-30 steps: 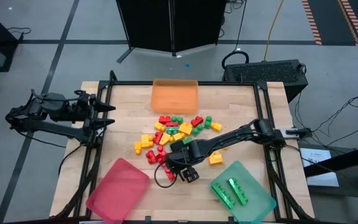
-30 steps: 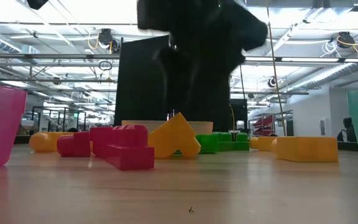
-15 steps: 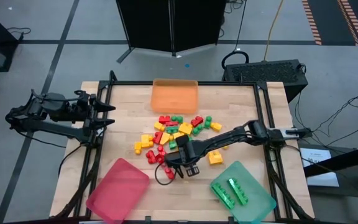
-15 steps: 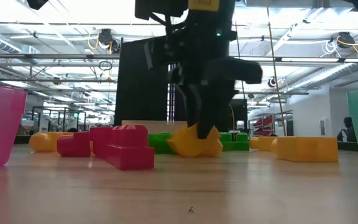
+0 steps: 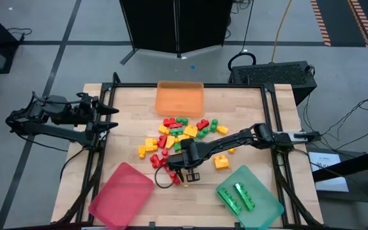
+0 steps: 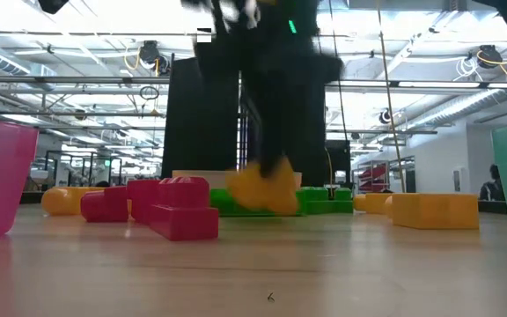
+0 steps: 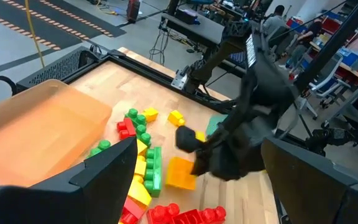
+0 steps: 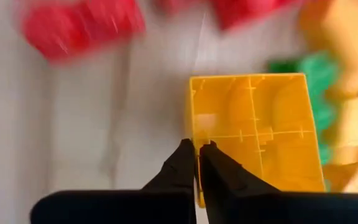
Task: Sort blocks
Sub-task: Put the yellow 2 stud game piece into the orange bin, then put the red 2 stud game piece into the pink bin
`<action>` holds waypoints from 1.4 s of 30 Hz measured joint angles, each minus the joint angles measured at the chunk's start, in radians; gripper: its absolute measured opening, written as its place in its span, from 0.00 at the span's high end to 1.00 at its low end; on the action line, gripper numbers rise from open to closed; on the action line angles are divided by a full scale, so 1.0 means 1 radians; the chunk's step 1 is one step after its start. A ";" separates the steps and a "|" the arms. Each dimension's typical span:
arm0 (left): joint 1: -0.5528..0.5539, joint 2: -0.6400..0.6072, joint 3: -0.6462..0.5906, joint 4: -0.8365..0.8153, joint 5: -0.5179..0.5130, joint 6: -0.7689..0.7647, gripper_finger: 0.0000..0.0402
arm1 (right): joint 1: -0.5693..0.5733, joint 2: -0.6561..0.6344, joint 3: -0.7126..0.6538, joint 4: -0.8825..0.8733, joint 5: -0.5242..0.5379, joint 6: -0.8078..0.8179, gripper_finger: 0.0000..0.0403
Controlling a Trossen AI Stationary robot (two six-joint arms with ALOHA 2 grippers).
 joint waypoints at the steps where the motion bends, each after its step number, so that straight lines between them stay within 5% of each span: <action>1: 0.000 0.000 0.000 0.000 0.000 0.000 0.14 | -0.002 -0.001 0.046 -0.013 0.002 0.000 0.99; 10: 0.000 0.000 0.000 -0.057 -0.041 -0.008 0.14 | -0.166 -0.006 0.359 -0.018 0.116 -0.051 1.00; 23: 0.000 0.000 -0.017 -0.183 -0.103 -0.011 0.14 | -0.578 0.051 0.379 0.000 0.054 0.002 0.99; 35: 0.000 0.004 -0.050 -0.182 -0.101 -0.010 0.14 | -0.622 0.083 0.378 0.024 -0.020 -0.060 0.64; 42: 0.000 0.004 -0.050 -0.183 -0.102 -0.010 0.14 | -0.502 0.041 0.389 -0.027 -0.435 0.048 0.51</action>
